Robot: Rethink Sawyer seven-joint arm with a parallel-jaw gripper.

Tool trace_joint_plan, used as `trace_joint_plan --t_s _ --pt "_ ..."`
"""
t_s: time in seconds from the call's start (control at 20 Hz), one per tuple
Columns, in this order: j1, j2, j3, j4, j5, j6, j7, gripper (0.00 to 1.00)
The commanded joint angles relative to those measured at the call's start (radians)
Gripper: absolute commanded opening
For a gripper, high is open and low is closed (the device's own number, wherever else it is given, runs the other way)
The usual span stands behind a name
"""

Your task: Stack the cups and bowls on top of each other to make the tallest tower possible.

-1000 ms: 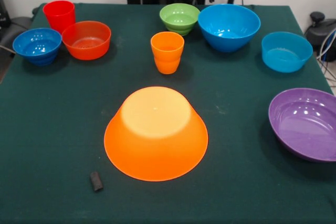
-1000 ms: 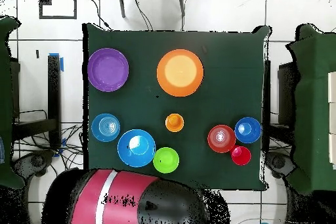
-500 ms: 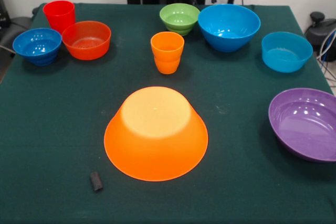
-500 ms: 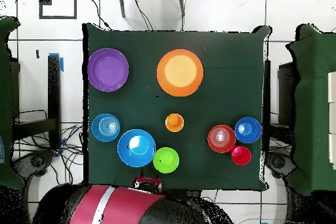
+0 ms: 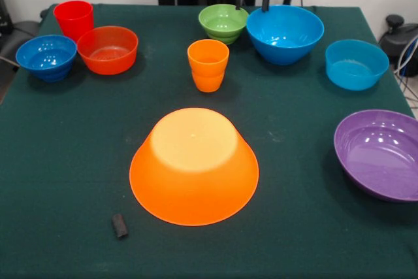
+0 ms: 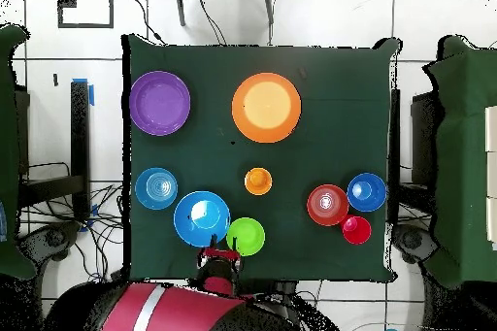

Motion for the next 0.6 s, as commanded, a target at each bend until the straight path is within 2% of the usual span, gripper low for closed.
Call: trace_joint_plan --t_s 0.05,0.25,0.6 --pt "-0.018 0.041 0.124 -0.190 0.065 0.168 0.136 1.00" --pt "-0.039 0.032 0.146 -0.216 0.047 0.198 0.138 1.00" --pt "-0.020 0.041 0.140 -0.244 0.065 0.204 0.140 1.00"
